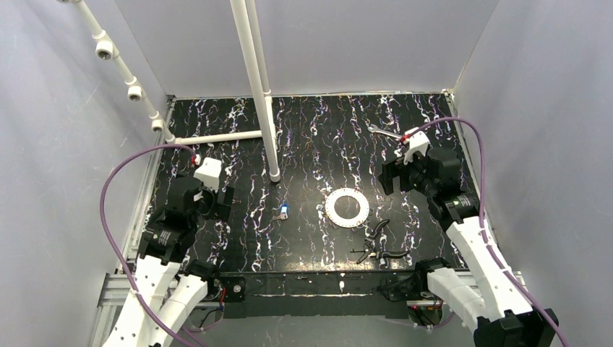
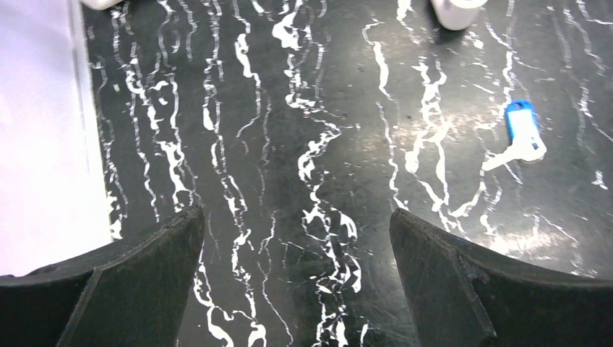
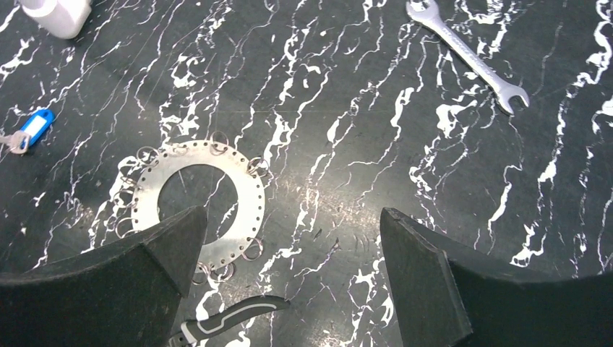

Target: Remove the keys from the keyring

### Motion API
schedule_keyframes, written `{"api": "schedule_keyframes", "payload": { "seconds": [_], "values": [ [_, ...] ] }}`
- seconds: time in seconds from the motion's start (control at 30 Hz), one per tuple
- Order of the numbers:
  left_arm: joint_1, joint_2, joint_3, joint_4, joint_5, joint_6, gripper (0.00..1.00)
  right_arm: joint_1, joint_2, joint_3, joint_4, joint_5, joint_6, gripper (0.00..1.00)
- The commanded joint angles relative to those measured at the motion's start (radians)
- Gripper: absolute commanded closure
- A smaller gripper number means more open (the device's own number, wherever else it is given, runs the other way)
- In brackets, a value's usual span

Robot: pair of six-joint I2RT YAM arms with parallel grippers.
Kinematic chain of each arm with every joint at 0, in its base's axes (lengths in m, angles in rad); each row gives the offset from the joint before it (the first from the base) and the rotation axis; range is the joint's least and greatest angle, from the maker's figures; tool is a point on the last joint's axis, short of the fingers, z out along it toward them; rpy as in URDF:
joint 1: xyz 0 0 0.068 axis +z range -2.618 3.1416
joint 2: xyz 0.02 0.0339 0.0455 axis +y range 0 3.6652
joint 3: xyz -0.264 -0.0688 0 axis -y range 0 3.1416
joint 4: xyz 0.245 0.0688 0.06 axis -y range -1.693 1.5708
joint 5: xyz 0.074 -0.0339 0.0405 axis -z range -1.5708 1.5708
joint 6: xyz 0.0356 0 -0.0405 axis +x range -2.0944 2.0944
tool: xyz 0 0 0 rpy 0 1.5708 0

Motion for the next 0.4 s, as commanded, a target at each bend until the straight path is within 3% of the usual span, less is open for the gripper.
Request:
{"api": "schedule_keyframes", "payload": {
  "seconds": [0.0, 0.37],
  "values": [
    [0.019, -0.076, -0.049, 0.033, -0.118, 0.003, 0.02, -0.003, -0.05, -0.054, 0.049, 0.095, 0.05, 0.02],
    [0.051, -0.148, -0.089, 0.047, -0.136, -0.03, 0.02, -0.03, -0.142, -0.109, 0.07, 0.109, 0.066, 0.02]
  ]
}}
